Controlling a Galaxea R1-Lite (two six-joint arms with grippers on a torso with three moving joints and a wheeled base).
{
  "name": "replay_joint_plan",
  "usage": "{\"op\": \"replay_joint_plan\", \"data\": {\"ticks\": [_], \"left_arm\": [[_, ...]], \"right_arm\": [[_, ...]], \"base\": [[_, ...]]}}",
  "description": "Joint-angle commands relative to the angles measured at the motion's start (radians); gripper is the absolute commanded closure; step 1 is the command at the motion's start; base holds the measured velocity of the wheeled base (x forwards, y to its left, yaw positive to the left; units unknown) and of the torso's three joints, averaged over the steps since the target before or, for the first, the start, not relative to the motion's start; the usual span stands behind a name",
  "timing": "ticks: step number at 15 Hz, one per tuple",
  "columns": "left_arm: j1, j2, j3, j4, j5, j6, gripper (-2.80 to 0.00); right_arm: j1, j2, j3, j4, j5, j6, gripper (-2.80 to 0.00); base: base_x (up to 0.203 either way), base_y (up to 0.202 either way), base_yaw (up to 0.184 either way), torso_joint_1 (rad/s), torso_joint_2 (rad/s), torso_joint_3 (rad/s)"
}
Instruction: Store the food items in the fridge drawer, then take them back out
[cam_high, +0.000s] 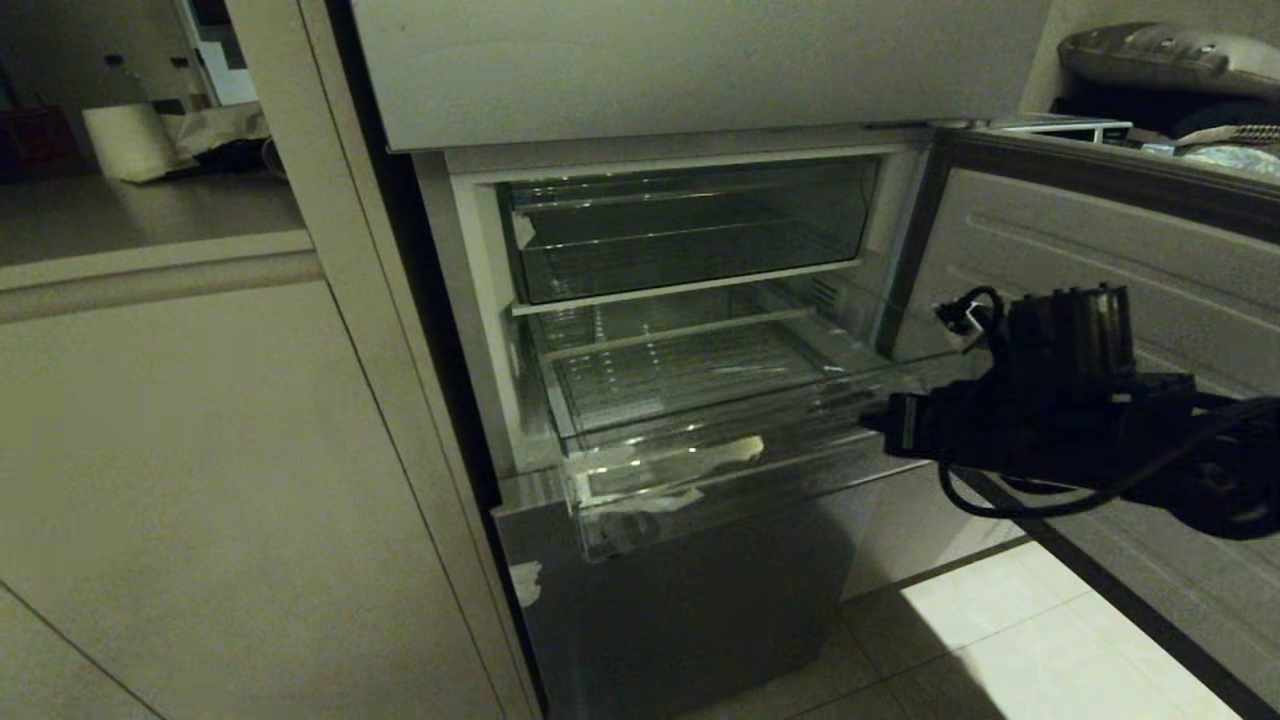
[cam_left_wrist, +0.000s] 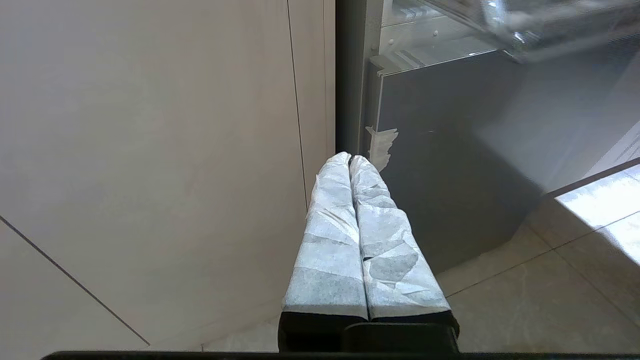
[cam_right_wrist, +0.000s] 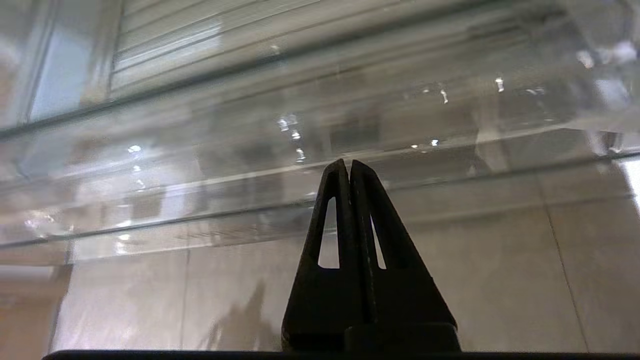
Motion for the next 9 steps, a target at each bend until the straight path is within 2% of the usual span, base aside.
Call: {"op": "replay_joint_plan", "data": {"ticks": [1, 3, 7, 9], "left_arm": [[0.001, 0.001, 0.000, 0.000, 0.000, 0.000, 0.00], [0.001, 0.001, 0.000, 0.000, 0.000, 0.000, 0.00], [0.000, 0.001, 0.000, 0.000, 0.000, 0.000, 0.00], [0.000, 0.001, 0.000, 0.000, 0.000, 0.000, 0.00]], "right_arm": [[-0.001, 0.144, -0.106, -0.036, 0.002, 0.007, 0.00], [0.001, 0.217, -0.190, -0.100, 0.002, 0.026, 0.00], [0.032, 0.351, -0.289, -0.341, 0.000, 0.049, 0.00], [0.046, 0.406, -0.368, -0.385, -0.013, 0.068, 0.00]], "base": [[0.000, 0.000, 0.000, 0.000, 0.00, 0.000], [0.000, 0.000, 0.000, 0.000, 0.00, 0.000], [0.000, 0.000, 0.000, 0.000, 0.00, 0.000], [0.000, 0.000, 0.000, 0.000, 0.00, 0.000]]}}
